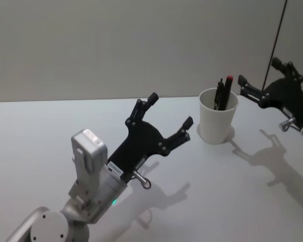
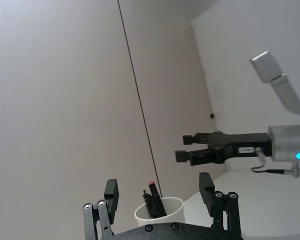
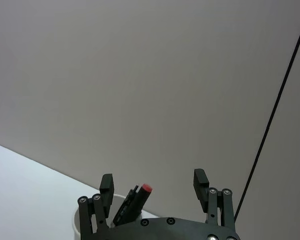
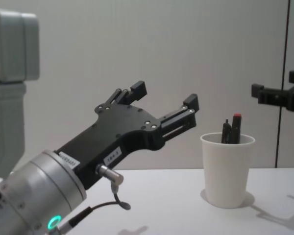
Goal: Place the pen into the pen holder.
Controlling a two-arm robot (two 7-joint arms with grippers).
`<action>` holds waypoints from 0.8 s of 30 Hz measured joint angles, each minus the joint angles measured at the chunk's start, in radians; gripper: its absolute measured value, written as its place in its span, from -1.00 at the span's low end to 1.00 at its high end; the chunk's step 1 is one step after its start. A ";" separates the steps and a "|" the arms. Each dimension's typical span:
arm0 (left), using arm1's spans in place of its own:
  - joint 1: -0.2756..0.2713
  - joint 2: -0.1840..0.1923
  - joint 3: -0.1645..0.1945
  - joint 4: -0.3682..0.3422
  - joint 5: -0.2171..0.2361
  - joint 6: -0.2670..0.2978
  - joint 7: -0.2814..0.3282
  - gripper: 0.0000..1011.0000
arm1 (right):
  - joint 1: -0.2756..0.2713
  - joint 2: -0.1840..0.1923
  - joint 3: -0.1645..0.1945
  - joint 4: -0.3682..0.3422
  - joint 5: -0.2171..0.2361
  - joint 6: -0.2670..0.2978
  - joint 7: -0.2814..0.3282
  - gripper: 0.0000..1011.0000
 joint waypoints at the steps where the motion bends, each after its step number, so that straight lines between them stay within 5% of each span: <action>1: -0.003 0.002 0.000 -0.005 0.005 0.019 0.011 0.98 | -0.013 -0.003 0.001 -0.009 0.001 0.003 -0.009 0.98; 24: -0.045 0.035 -0.004 -0.075 0.083 0.318 0.193 0.98 | -0.215 -0.060 0.015 -0.155 0.016 0.062 -0.148 0.98</action>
